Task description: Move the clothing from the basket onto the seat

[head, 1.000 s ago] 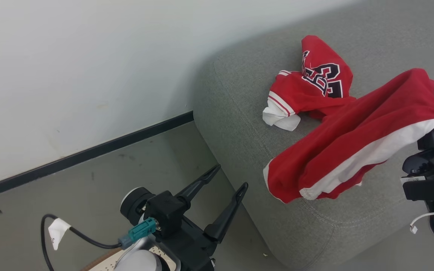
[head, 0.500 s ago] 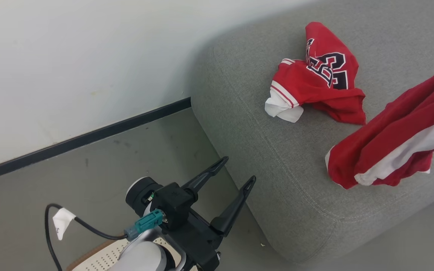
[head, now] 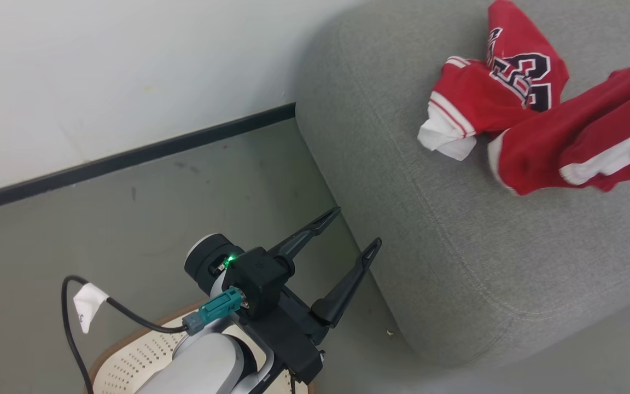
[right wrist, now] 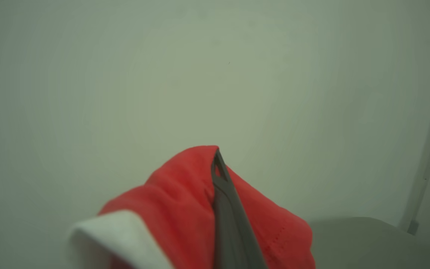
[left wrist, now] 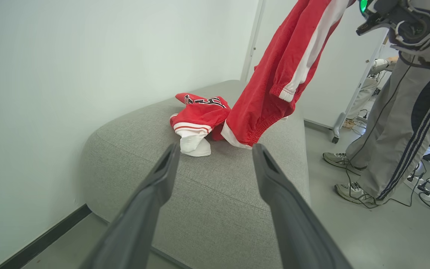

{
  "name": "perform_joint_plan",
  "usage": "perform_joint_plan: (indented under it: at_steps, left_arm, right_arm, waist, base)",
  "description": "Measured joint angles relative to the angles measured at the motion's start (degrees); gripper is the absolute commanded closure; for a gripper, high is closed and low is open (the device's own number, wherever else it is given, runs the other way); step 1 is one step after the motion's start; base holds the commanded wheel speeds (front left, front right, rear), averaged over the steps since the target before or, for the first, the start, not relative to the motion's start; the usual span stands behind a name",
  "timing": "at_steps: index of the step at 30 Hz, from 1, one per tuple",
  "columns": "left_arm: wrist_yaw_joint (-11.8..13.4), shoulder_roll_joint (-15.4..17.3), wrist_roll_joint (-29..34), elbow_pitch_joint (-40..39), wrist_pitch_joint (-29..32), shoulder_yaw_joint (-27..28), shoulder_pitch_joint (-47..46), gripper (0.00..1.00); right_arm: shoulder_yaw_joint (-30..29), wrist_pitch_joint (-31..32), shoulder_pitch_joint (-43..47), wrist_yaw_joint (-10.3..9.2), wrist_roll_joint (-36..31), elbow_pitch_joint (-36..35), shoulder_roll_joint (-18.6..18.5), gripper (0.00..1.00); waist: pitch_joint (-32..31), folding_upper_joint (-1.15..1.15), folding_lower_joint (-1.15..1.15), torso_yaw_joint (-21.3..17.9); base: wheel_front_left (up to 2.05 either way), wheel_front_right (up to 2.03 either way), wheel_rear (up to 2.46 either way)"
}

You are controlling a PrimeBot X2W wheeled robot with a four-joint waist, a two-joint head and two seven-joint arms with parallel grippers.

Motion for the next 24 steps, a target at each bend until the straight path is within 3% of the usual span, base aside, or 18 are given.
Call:
perform_joint_plan:
  at_steps: [12, 19, 24]
  left_arm:
    - [-0.03, 0.34, 0.62, -1.76, 1.83, -0.42, -2.59, 0.00]
    - [-0.27, 1.27, 1.97, -3.14, 3.04, -0.40, -4.42, 0.00]
    - [-0.30, 1.24, 2.20, -3.67, 3.93, -0.67, -5.83, 0.00]
  right_arm:
    - [-2.02, 0.09, -13.12, 1.24, -0.71, 12.84, -4.16, 1.00]
    - [-3.37, 0.08, -19.17, -0.77, -2.02, 18.87, -5.36, 1.00]
    - [-4.23, 0.59, -22.02, -0.82, -1.90, 24.24, -5.98, 1.00]
  waist:
    - [6.52, 0.00, 0.00, 2.93]
    - [11.01, 0.00, 0.00, 4.46]
    - [14.37, 0.01, 0.00, 5.55]
  base:
    - [0.00, 0.00, 0.00]
    - [0.00, 0.00, 0.00]
    - [0.00, 0.00, 0.00]
